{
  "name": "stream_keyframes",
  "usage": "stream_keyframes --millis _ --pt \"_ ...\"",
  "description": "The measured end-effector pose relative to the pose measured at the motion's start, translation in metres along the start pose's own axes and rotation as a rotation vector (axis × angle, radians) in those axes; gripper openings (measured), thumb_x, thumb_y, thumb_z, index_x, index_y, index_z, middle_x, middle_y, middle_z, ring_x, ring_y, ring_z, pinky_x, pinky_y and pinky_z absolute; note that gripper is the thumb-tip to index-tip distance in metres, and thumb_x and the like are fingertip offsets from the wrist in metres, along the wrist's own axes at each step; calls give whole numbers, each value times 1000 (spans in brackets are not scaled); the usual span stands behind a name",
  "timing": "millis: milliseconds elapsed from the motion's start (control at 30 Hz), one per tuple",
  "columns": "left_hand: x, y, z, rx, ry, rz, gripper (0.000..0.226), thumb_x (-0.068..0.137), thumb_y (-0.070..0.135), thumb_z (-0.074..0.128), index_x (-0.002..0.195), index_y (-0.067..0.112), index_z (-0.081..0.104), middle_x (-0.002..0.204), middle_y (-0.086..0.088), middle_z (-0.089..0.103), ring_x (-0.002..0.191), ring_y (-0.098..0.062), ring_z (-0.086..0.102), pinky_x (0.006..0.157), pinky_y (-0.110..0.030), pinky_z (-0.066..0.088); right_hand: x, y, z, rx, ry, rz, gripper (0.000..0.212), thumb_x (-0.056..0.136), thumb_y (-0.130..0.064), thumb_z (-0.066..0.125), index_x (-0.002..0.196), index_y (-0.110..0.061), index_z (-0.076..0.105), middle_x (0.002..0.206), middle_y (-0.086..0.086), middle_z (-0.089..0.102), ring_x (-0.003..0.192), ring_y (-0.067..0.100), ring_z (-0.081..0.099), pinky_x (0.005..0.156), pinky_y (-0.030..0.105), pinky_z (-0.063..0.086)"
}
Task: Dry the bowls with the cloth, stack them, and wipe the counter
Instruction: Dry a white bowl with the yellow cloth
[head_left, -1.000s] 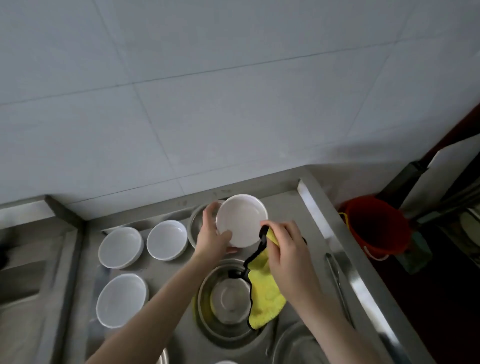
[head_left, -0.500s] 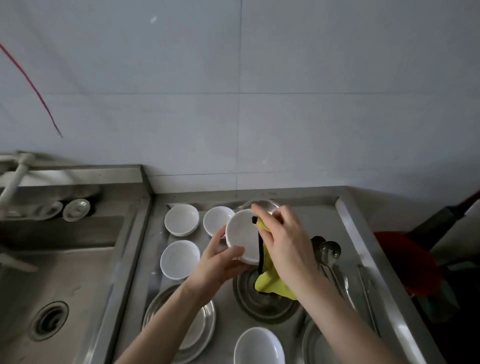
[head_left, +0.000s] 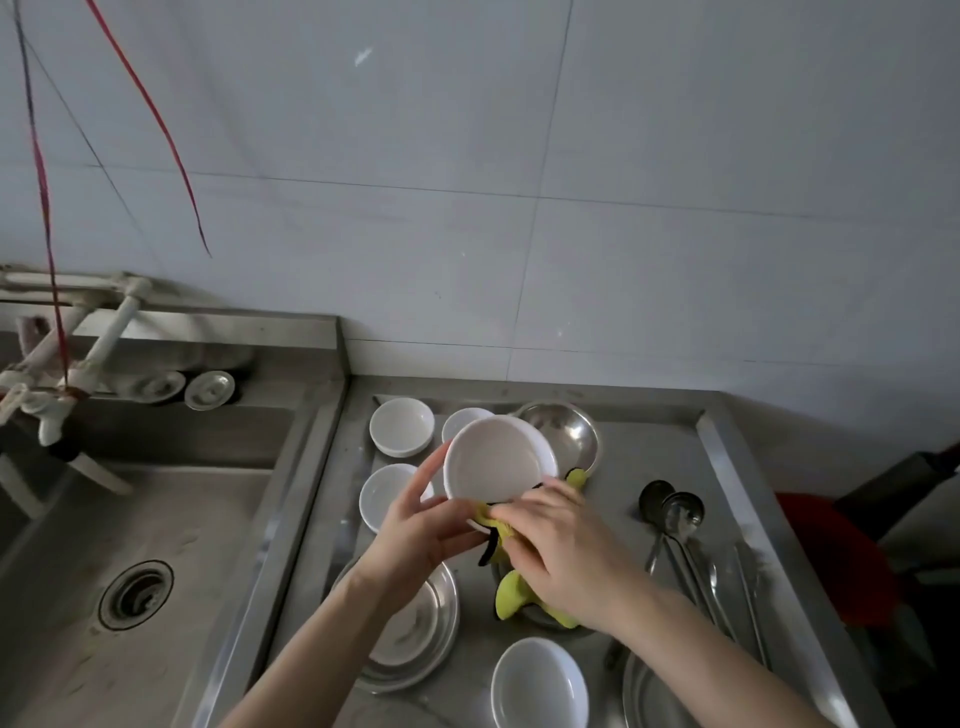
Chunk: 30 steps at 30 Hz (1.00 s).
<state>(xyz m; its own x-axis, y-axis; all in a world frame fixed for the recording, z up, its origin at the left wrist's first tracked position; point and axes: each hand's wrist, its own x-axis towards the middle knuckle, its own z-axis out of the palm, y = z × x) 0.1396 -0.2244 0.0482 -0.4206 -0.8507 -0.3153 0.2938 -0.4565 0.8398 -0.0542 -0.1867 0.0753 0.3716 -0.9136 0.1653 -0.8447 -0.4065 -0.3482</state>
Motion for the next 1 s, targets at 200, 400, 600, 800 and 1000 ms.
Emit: stream_keyframes --millis 200,400,600,800,1000 --pt "-8 -1 -2 71 -33 5 71 81 9 70 139 41 47 115 -28 64 102 -37 63 99 -56 49 2 -9 -7 -53 -148 -70 37 96 -32 27 115 -29 59 111 -12 66 108 5 54 112 25 14" --pt "-13 3 -4 103 -47 11 67 80 6 64 134 44 53 90 -14 62 82 -28 60 87 -47 54 8 -17 -3 -82 -169 -77 33 98 -26 31 121 -31 54 117 -12 62 113 8 51 113 35 23" --pt "-19 -1 0 89 -67 11 61 84 8 59 137 38 52 98 -22 61 88 -34 60 91 -51 52 29 -21 2 -253 -192 -43 70 86 -38 5 144 -17 38 146 -2 44 134 14 36 113 38 25" --pt "-26 5 -2 91 10 86 64 79 3 58 135 36 54 97 -21 64 84 -32 63 78 -43 56 33 -27 10 -413 -80 100 63 92 -39 14 134 -13 53 138 4 54 130 21 43 112 46 28" --pt "-19 10 -16 -20 151 85 67 74 3 63 133 33 56 106 -34 59 89 -42 58 91 -57 49 25 -31 0 -323 -16 -18 49 96 -38 27 92 -21 73 98 -8 71 105 16 53 104 42 35"
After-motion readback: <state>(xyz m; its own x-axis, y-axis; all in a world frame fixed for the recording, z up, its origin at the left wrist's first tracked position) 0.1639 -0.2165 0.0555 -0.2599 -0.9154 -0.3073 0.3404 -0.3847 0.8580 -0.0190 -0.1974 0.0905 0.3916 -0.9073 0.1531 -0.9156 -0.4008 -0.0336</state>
